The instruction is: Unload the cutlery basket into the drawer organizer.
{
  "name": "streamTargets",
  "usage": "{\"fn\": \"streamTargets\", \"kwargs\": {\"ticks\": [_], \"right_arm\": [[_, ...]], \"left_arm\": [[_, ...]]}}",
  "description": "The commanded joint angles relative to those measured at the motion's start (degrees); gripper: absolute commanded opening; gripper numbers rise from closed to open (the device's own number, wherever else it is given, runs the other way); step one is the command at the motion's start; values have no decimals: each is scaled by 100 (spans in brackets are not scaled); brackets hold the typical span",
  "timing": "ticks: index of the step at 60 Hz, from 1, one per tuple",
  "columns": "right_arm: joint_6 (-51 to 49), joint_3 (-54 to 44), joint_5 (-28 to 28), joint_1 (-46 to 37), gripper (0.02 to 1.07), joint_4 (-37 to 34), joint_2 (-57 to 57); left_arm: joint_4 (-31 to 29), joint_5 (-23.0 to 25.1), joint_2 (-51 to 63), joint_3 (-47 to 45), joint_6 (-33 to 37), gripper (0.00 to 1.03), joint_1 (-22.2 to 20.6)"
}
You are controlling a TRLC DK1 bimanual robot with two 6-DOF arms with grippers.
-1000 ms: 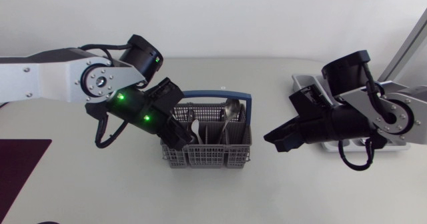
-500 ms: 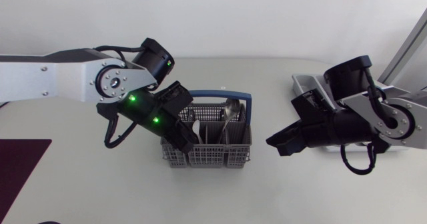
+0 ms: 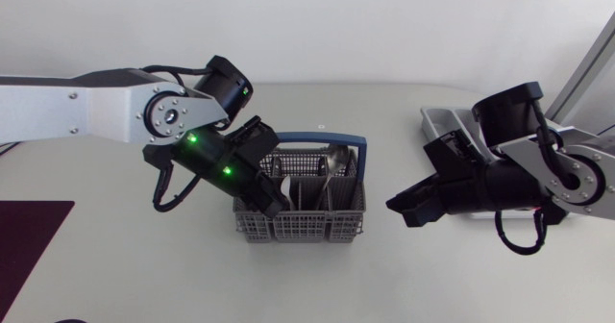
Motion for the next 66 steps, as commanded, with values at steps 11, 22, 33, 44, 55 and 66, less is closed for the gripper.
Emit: {"fn": "streamTargets", "kwargs": {"ticks": [11, 22, 33, 44, 55, 66], "right_arm": [[-57, -134, -12, -35, 42, -86, -161], [-75, -151, -21, -35, 42, -130, -301], [-119, -178, -56, -96, 42, -156, -380], [-180, -248, -83, -114, 42, -174, -486], [-259, -309, -162, -202, 42, -183, -521], [-356, -292, -294, -237, 42, -253, -679]], "left_arm": [[-441, 399, -166, 498, -29, 4, 327], [-810, 654, -579, 753, -11, 4, 468], [-1205, 1050, -904, 1034, 24, 4, 591], [-1434, 1428, -984, 1183, 24, 4, 723], [-1531, 1542, -984, 1192, 15, 4, 758], [-1891, 1797, -1071, 1421, 86, 4, 881]]}}
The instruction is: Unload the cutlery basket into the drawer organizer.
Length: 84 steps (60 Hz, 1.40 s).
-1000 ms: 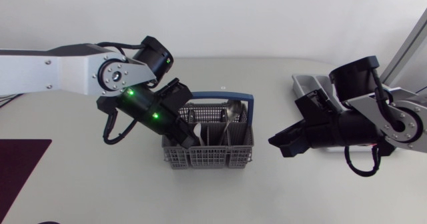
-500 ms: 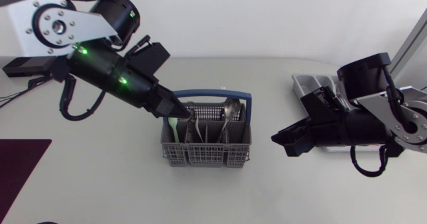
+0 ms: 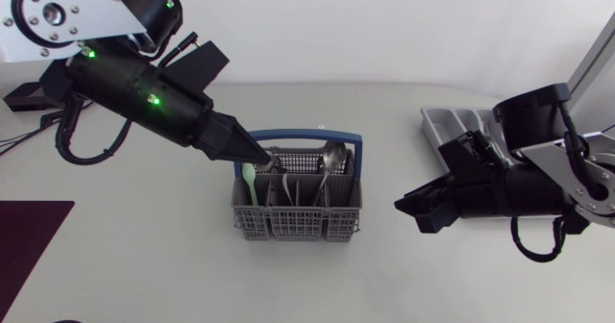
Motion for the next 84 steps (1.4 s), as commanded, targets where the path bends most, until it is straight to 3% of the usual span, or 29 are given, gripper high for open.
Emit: {"fn": "streamTargets", "kwargs": {"ticks": [1, 22, 35, 50, 65, 84], "right_arm": [[-161, -121, -147, -55, 42, -96, -203], [-504, -130, -613, 41, 42, -333, -1469], [-856, -341, -754, 463, 42, -254, -1970], [-1304, -640, -824, 1289, 42, 194, -2022], [-1638, -781, -727, 1966, 42, 449, -1978], [-1884, -895, -719, 2203, 39, 941, -1363]], "left_arm": [[-173, 201, -158, 288, 57, 4, 103], [-964, 992, -193, 332, 1059, 4, -99], [-1360, 1071, 79, 332, 1674, 4, -556], [-1404, 1063, 572, 464, 2079, 4, -1224], [-1571, 1063, 1169, 860, 2465, 4, -1479], [-1667, 1063, 1468, 1053, 2545, 4, -1646]]}}
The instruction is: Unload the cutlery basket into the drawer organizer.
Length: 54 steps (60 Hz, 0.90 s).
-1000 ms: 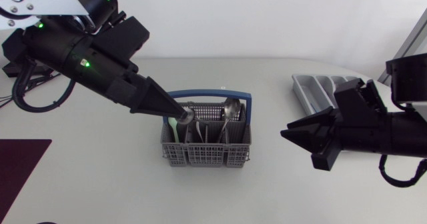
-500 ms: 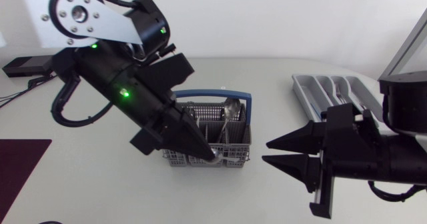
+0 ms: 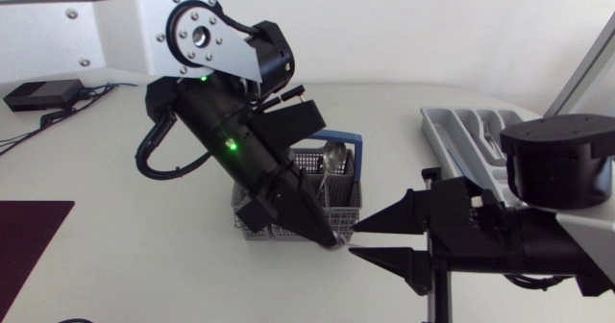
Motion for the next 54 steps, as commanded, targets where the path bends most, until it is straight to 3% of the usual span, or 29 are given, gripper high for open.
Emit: {"fn": "streamTargets", "kwargs": {"ticks": [1, 11, 28, 45, 48, 54], "right_arm": [[-149, -189, 22, 99, 37, 153, 209], [-149, -242, 66, 204, 30, 337, 402], [-17, -294, 444, 529, 8, 548, 472], [97, -312, 611, 556, 8, 557, 428], [97, -329, 611, 556, 8, 530, 411], [97, -356, 620, 556, 8, 469, 358]], "left_arm": [[-120, 86, 131, 196, 138, 4, -22], [-137, 86, 131, 205, 138, 4, -22], [-164, 94, 131, 161, 165, 4, -5], [-181, 94, 122, 108, 252, 4, 57], [-181, 94, 113, 117, 226, 11, 118], [-173, 94, 113, 188, 156, 37, 250]]}}
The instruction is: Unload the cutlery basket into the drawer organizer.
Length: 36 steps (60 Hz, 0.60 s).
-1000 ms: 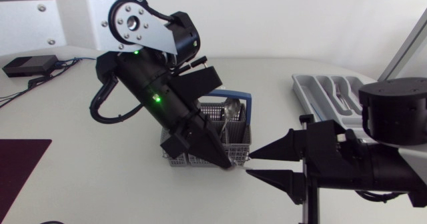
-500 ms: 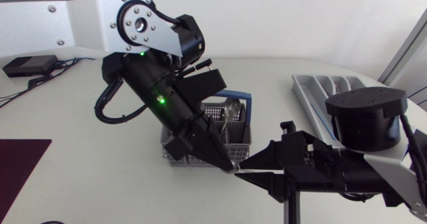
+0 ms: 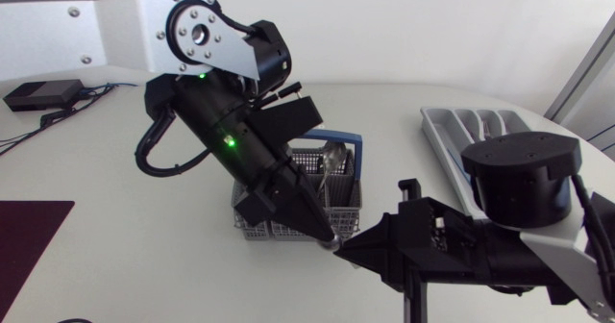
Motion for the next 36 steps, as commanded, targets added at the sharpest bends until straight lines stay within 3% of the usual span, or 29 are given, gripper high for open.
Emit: {"fn": "streamTargets", "kwargs": {"ticks": [1, 7, 11, 21, 36], "right_arm": [[130, -148, 124, -30, 8, -64, -55], [121, -157, 115, -109, 8, -161, -117], [104, -210, 124, -259, 8, -205, -196], [-265, -333, 45, -1058, 8, -398, -424], [-1338, -588, -535, -3396, 8, -302, -451]], "left_arm": [[-111, 55, 82, 172, 75, 42, 167], [179, 90, -6, 295, -171, 67, 370], [609, 90, -173, 287, -470, 77, 537], [1251, 38, -366, 252, -945, 78, 941], [1937, -1298, -559, -285, -1261, 78, 1090]]}}
